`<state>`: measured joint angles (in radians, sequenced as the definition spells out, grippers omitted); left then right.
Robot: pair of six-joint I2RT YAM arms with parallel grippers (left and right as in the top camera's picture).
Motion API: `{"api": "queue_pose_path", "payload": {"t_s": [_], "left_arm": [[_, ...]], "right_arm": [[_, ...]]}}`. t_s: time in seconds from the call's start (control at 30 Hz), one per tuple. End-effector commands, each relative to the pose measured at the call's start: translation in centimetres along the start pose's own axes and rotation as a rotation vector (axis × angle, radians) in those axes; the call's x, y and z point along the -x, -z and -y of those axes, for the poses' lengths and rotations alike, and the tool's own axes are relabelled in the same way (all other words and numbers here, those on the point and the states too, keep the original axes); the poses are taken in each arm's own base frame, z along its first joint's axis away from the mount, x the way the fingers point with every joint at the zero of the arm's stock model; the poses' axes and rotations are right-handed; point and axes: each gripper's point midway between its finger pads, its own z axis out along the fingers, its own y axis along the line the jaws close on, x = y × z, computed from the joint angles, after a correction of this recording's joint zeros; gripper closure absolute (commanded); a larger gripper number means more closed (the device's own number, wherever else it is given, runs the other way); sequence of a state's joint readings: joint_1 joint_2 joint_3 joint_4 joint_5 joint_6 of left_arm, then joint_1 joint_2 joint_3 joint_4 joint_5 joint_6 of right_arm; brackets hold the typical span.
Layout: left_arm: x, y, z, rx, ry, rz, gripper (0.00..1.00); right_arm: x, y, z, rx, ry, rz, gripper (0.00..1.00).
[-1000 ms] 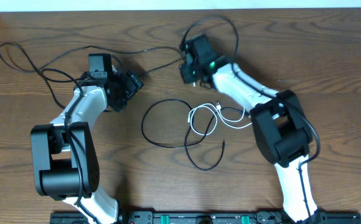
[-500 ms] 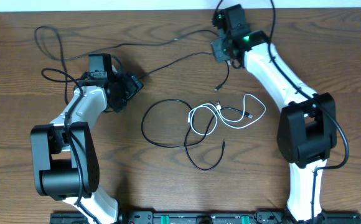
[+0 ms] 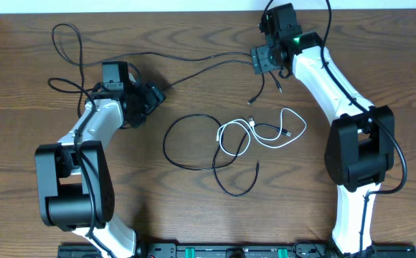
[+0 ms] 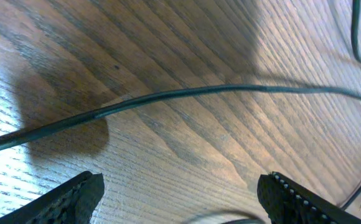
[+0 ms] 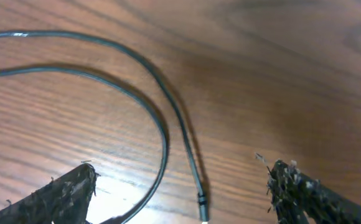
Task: Untangle cables
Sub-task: 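Pull the left gripper back-left, stretching a black cable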
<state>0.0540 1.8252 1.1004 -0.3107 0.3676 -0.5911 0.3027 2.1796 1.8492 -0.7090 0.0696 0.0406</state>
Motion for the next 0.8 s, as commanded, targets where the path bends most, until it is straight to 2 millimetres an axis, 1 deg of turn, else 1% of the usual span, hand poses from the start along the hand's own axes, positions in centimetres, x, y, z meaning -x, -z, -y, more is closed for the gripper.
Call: {"api": "queue_pose_path", "payload": {"t_s": [0.0, 0.07, 0.17, 0.2, 0.23, 0.3, 0.33, 0.4, 0.5, 0.57, 0.67, 0.7, 0.73, 0.77], "left_arm": [[2.8, 3.6, 1.9, -0.061, -0.086, 0.103, 0.15], [4.5, 5.6, 1.4, -0.035, -0.089, 0.184, 0.15], [7.8, 9.6, -1.0, 0.063, -0.068, 0.352, 0.15], [9.1, 11.2, -2.3, 0.106, -0.059, 0.417, 0.15], [10.6, 13.0, -4.3, 0.178, -0.038, 0.486, 0.15], [11.9, 14.3, -7.2, 0.270, 0.009, 0.542, 0.15], [12.2, 14.6, -8.3, 0.301, 0.015, 0.547, 0.15], [12.4, 14.3, -10.3, 0.342, 0.020, 0.527, 0.15], [12.7, 12.8, -12.8, 0.383, 0.031, 0.489, 0.15], [13.1, 11.8, -13.8, 0.399, 0.021, 0.476, 0.15], [13.8, 10.5, -14.7, 0.405, -0.012, 0.469, 0.15], [14.0, 10.3, -14.7, 0.402, -0.018, 0.470, 0.15], [14.3, 9.8, -14.3, 0.379, -0.044, 0.474, 0.19], [14.5, 9.4, -13.9, 0.355, -0.074, 0.471, 0.20]], "right_arm": [[-0.3, 0.5, -1.9, 0.054, 0.007, -0.011, 0.13], [-0.6, 0.5, -2.4, 0.068, 0.013, -0.024, 0.11], [-0.9, 0.6, -3.3, 0.097, 0.019, -0.035, 0.05], [-1.0, 0.7, -3.9, 0.118, 0.022, -0.037, 0.01], [-1.0, 0.7, -4.5, 0.138, 0.027, -0.038, 0.01], [-1.1, 0.8, -5.3, 0.162, 0.035, -0.039, 0.01], [-1.1, 0.9, -5.6, 0.169, 0.036, -0.040, 0.01], [-1.1, 0.9, -6.2, 0.176, 0.023, -0.041, 0.01], [-1.2, 1.0, -6.8, 0.182, 0.015, -0.043, 0.01], [-1.4, 1.1, -7.3, 0.186, 0.024, -0.048, 0.01], [-2.0, 1.2, -8.0, 0.191, 0.036, -0.067, 0.01], [-2.1, 1.2, -8.2, 0.193, 0.039, -0.072, 0.01], [-2.4, 1.3, -8.5, 0.198, 0.042, -0.083, 0.01], [-2.6, 1.4, -8.8, 0.206, 0.046, -0.088, 0.01]]}}
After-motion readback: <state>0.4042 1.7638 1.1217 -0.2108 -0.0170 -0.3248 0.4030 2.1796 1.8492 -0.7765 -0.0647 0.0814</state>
